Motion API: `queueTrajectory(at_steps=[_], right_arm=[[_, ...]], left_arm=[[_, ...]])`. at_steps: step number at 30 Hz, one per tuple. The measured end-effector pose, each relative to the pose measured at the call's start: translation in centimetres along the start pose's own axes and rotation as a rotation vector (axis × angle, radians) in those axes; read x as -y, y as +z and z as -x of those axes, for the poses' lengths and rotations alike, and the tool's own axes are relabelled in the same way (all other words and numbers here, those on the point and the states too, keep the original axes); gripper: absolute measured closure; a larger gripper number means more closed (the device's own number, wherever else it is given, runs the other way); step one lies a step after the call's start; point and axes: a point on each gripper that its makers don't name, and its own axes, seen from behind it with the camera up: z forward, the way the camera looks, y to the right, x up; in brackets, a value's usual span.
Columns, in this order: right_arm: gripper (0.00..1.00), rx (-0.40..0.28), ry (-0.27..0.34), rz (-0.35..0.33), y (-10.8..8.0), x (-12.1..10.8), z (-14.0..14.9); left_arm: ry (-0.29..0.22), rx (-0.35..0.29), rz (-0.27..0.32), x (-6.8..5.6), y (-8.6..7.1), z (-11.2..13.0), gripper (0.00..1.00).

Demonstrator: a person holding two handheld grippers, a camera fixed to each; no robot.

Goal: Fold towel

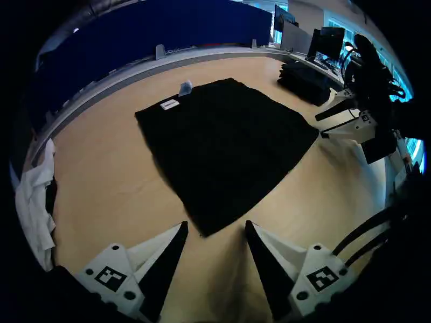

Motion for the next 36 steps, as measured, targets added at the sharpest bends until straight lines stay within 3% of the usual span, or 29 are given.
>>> queueTrajectory(at_steps=[6, 10, 18, 22, 27, 34, 36], right_arm=[[0.52, 0.023, 0.016, -0.012, 0.47, 0.31, 0.5], [0.53, 0.031, 0.022, -0.015, 0.78, 0.47, 0.68], [0.57, 0.033, 0.019, -0.013, 0.89, 0.26, 0.67], [0.6, 0.037, 0.026, -0.013, 0.94, 0.07, 0.62], [0.65, 0.039, 0.027, -0.011, 1.01, -0.09, 0.55], [0.84, 0.048, 0.046, -0.009, 0.98, -0.23, 0.6], [0.84, 0.051, 0.057, -0.013, 0.93, -0.22, 0.65]], left_arm=[[0.008, 0.014, -0.016, 0.31, 0.01, 0.03, 0.38], [0.005, 0.024, -0.017, 0.34, -0.06, 0.11, 0.45], [0.011, 0.035, -0.017, 0.34, 0.0, 0.15, 0.49], [0.009, 0.044, -0.032, 0.44, -0.02, 0.1, 0.76], [0.004, 0.041, -0.047, 0.4, 0.06, 0.06, 0.79], [0.013, 0.036, -0.039, 0.31, -0.02, 0.06, 0.81], [0.015, 0.036, -0.038, 0.34, -0.06, 0.03, 0.83]])
